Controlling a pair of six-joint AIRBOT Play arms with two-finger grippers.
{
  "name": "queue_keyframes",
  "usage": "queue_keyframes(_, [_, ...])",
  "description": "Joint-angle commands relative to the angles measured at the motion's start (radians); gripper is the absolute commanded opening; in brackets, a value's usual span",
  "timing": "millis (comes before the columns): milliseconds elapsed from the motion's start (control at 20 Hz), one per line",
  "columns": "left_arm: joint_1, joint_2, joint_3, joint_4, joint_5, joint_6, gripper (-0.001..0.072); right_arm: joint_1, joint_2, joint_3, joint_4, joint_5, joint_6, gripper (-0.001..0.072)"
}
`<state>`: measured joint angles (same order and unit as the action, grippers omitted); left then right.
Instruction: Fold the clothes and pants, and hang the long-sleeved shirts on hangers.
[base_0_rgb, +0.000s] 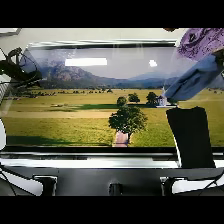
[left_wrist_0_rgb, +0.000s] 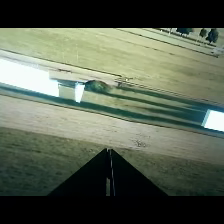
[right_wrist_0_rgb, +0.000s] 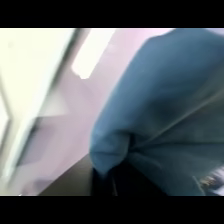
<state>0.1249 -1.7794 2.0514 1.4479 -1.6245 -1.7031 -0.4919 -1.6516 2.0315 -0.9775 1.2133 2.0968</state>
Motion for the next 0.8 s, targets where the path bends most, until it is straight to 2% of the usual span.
queue_keyframes(0, [0.000,0.001,0.000,0.000,-0.022,0.000,0.0017,-0.011,0.045,0.000,-0.209,0.143,0.122,0.0022])
queue_keyframes(100, [0.000,0.001,0.000,0.000,-0.031,0.000,0.0017,-0.011,0.067,0.000,-0.252,0.230,0.103,0.0021])
queue_keyframes(200, [0.000,0.001,0.000,0.000,-0.040,0.000,0.0017,-0.009,0.080,0.000,-0.292,0.344,0.029,0.0021])
queue_keyframes(300, [0.000,0.001,0.000,0.000,-0.051,0.000,0.0017,-0.010,0.095,-0.010,-0.394,0.470,0.005,0.0023])
queue_keyframes(400, [0.000,0.001,0.000,0.000,-0.062,0.000,0.0017,-0.010,0.137,-0.059,-0.480,0.521,-0.019,0.0023])
queue_keyframes(550, [0.000,0.002,0.000,-0.004,-0.066,0.000,0.0017,-0.010,0.257,-0.248,-0.539,0.489,-0.022,0.0023])
queue_keyframes(750, [0.000,0.002,0.000,-0.007,-0.075,0.000,0.0017,-0.011,0.476,-0.661,-0.567,0.374,0.012,0.0023])
